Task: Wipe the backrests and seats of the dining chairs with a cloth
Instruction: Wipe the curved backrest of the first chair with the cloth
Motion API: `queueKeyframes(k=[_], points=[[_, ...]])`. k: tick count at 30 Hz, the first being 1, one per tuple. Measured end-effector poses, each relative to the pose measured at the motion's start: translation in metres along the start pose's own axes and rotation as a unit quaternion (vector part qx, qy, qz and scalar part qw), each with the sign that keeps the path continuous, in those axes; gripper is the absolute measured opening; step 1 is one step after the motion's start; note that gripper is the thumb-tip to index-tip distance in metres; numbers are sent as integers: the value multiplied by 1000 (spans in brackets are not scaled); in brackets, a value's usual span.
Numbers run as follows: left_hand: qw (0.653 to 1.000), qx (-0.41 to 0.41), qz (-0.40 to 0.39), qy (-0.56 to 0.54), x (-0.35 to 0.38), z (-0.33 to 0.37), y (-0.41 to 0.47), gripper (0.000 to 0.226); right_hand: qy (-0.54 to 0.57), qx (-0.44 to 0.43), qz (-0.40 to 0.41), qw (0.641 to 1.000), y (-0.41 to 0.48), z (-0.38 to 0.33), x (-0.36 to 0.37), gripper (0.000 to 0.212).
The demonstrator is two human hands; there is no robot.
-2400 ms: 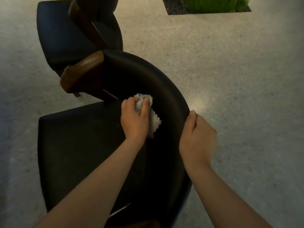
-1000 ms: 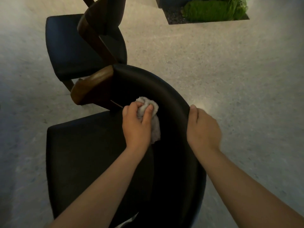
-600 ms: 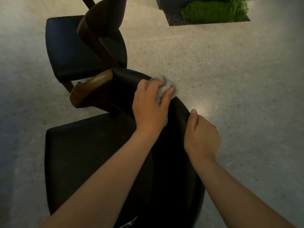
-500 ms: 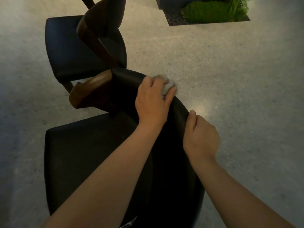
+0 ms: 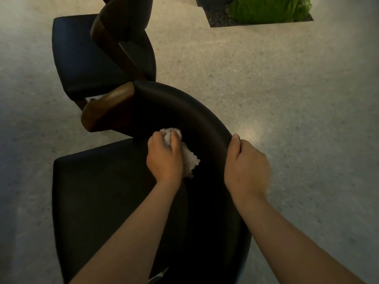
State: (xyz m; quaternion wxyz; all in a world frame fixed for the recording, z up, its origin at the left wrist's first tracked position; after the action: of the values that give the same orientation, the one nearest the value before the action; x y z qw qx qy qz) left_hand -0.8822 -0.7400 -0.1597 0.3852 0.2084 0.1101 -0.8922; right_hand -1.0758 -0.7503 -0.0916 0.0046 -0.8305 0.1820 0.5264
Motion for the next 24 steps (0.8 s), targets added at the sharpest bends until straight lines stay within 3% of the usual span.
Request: queueKeyframes(k=[6, 9, 24], points=[[993, 84, 36, -74, -3, 56, 9, 17, -7, -1, 3, 1000, 0, -1, 1, 50], [988, 142, 14, -62, 17, 76, 1, 24, -13, 2, 4, 1000, 1, -1, 1, 48], [996, 1, 27, -90, 30, 5, -8, 19, -7, -1, 3, 1000, -1, 0, 0, 50]])
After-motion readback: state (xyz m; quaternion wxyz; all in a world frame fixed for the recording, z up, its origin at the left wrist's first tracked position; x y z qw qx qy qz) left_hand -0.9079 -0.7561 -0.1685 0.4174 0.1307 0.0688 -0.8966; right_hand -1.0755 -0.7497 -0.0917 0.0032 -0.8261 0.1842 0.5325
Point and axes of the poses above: each hand's wrist, its own y-axis towards the middle knuckle, its own x-axis out of the palm, z = x × y, the point moved 6 cm from there along y, towards the middle knuckle, and after that the axes turned 9 degrees about z, right-handed, at the moved point
